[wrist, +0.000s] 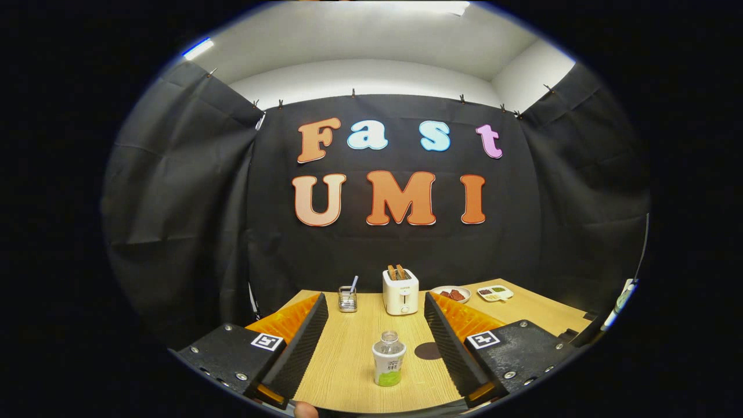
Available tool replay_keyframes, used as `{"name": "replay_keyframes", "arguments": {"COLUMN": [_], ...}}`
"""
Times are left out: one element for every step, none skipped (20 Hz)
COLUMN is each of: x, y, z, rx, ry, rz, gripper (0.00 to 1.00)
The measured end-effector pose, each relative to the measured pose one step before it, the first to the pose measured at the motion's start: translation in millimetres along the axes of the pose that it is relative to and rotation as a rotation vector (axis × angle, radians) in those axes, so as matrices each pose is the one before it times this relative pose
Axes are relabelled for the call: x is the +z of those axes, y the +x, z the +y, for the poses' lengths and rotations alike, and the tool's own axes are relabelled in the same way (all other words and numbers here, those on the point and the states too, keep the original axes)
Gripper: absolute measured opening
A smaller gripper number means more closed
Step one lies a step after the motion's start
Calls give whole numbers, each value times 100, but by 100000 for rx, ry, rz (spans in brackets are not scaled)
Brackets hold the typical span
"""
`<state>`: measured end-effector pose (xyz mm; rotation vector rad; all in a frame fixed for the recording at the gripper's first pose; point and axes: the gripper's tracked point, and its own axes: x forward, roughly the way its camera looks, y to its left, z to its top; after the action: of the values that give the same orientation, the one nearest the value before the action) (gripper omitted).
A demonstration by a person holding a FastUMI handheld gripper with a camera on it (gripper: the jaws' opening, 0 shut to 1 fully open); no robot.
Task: Take the bottle from table, then pour the juice into the cup, finally place the bottle on the coaster
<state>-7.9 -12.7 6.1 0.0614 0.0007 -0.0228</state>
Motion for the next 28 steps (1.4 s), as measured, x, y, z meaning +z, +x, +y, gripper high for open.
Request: {"name": "replay_keyframes", "arguments": {"x": [-58,-25,-134,-299,-352,-501,-533,-559,-572,-633,-442,-451,-446,-877,-730,-983,-924,-1081,-1075,-864,-766,-745,-714,-697,-640,-624,-537,-576], "y": [108,158,77,45,247,268,288,261,358,414,437,441,492,435,531,608,647,519,517,582,472,501,452,611,425,430,380,473], "z": [-68,-160,-144,-134,-80,83,-15,-30,-21,-45,32,47,-119,-286,-313,-152,-128,-21,-177,-82,58,-6,25,-81,51,183,70,2], "rx": [-268,-559,-484,-698,-330,-47,140,301,207,134,663,429,35,-601,-887,-658,-398,-473,-641,-212,88,-193,-144,-55,329,754,195,26], "ry": [-280,-260,-281,-358,-261,-76,205,451,335,250,268,574,340,-529,-820,-660,-540,-547,-1000,-346,-92,-252,-309,-229,41,731,562,-134], "rz": [415,98,298,236,818,1032,1166,1019,1160,1148,555,176,633,864,1480,1859,1983,2194,2456,1990,1646,1321,1216,1284,1607,1019,849,1265], "gripper": [99,99,99,99,99,99,99,99,99,99,99,99,99,99,99,99,99,99,99,99,100,99,99,99,99,100,100,100]}}
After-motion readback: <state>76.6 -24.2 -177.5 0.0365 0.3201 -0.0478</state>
